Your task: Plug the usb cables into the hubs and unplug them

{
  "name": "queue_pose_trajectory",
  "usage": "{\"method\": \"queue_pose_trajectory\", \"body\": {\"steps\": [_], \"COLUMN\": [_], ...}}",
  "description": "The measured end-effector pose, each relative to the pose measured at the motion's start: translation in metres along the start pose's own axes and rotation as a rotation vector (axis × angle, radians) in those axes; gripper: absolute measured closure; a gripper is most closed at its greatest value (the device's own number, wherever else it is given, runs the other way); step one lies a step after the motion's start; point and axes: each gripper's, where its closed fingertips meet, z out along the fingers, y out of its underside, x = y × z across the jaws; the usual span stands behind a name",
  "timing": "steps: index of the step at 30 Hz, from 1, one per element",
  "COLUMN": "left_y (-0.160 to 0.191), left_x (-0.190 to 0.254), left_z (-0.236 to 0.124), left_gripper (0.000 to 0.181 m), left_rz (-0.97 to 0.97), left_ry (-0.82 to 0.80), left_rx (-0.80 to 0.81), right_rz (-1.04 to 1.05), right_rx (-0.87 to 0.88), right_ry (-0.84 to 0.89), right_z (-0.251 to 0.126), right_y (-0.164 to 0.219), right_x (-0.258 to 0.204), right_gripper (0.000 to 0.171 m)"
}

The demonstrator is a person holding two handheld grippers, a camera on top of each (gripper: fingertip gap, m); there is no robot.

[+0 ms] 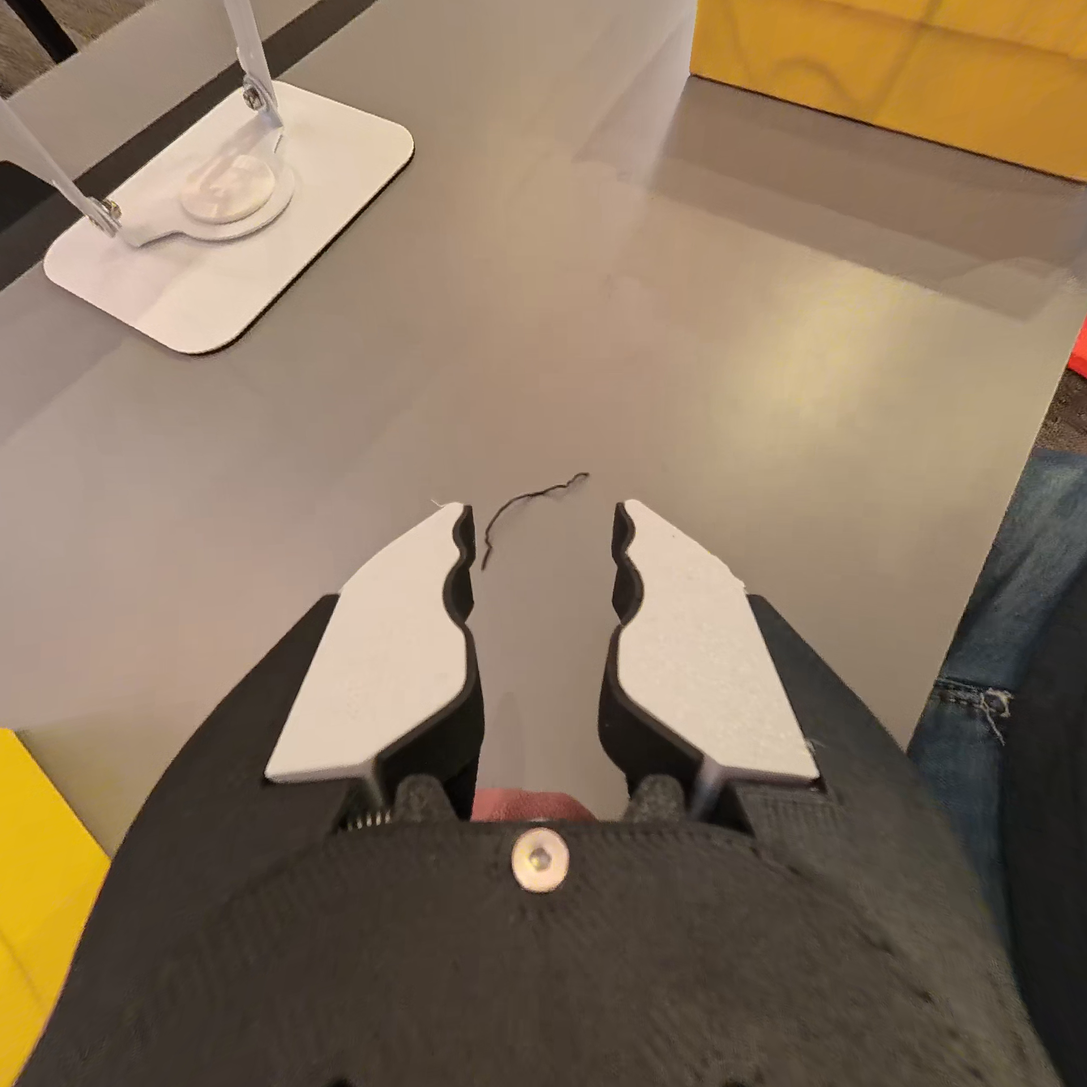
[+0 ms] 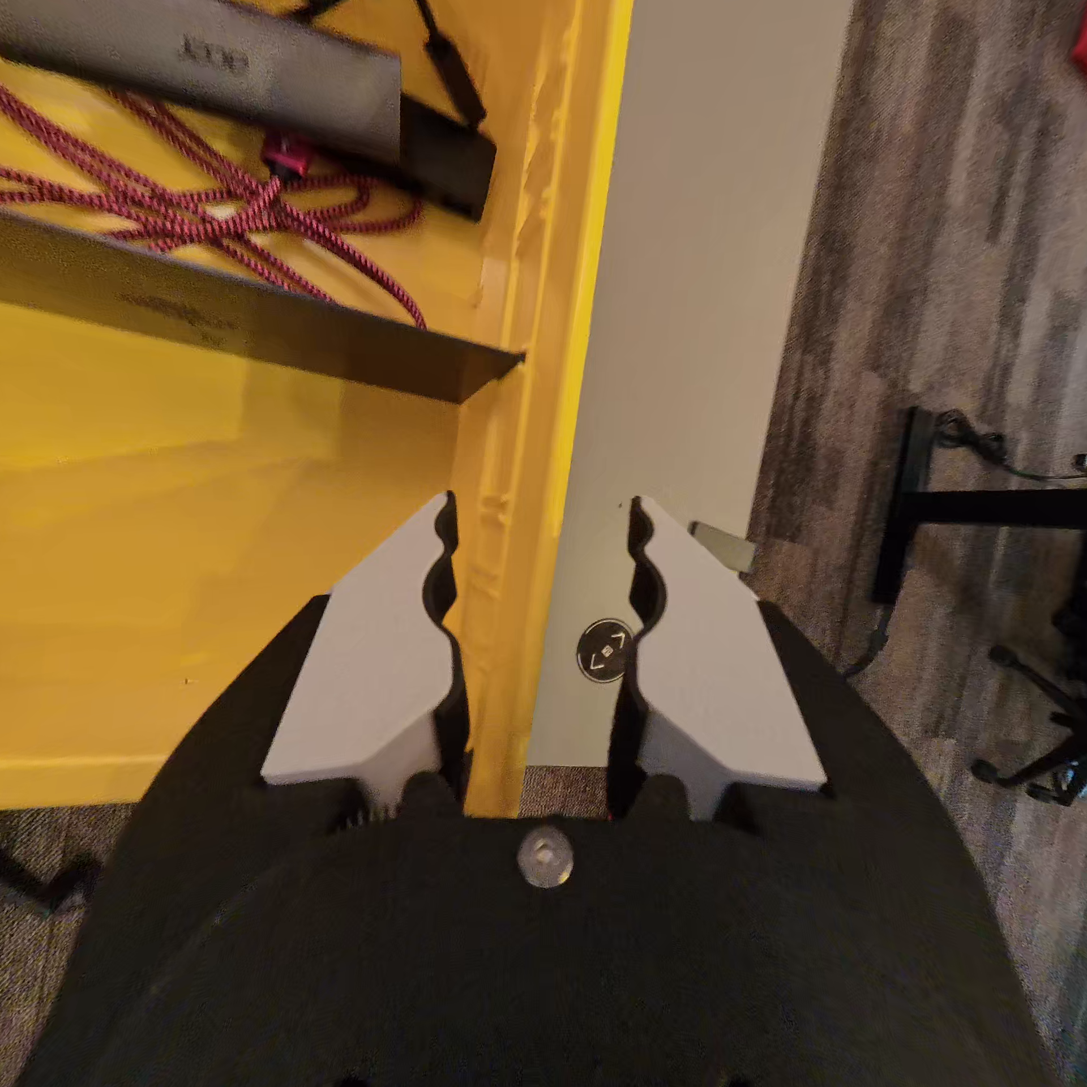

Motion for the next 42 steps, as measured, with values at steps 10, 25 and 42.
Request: {"method": "queue_pose_trajectory", "body": {"steps": [10,25,42], "left_y": [0.012,0.015,0.035], "left_x": [0.010,0.007,0.017], "left_z": [-0.013,-0.028,-0.025], "left_gripper": [0.137,0.139,0.144], "left_rz": [0.007,-0.015,-0.037], "left_ry": [-0.003,-0.043,-0.029], "left_rx": [-0.015,-0.001,-0.054], "right_rz": [0.143,0.176,-0.535], "right_rx": [0.028,0.117,0.555], "right_ry": [-0.197,0.051,-0.651], "right_z": [0.014,-0.007,-0.113], "right_y": [0.014,-0.001,-0.209], "right_x": [-0.026,-0.007,-0.405], "right_gripper": [0.165,0.129,0.135]}}
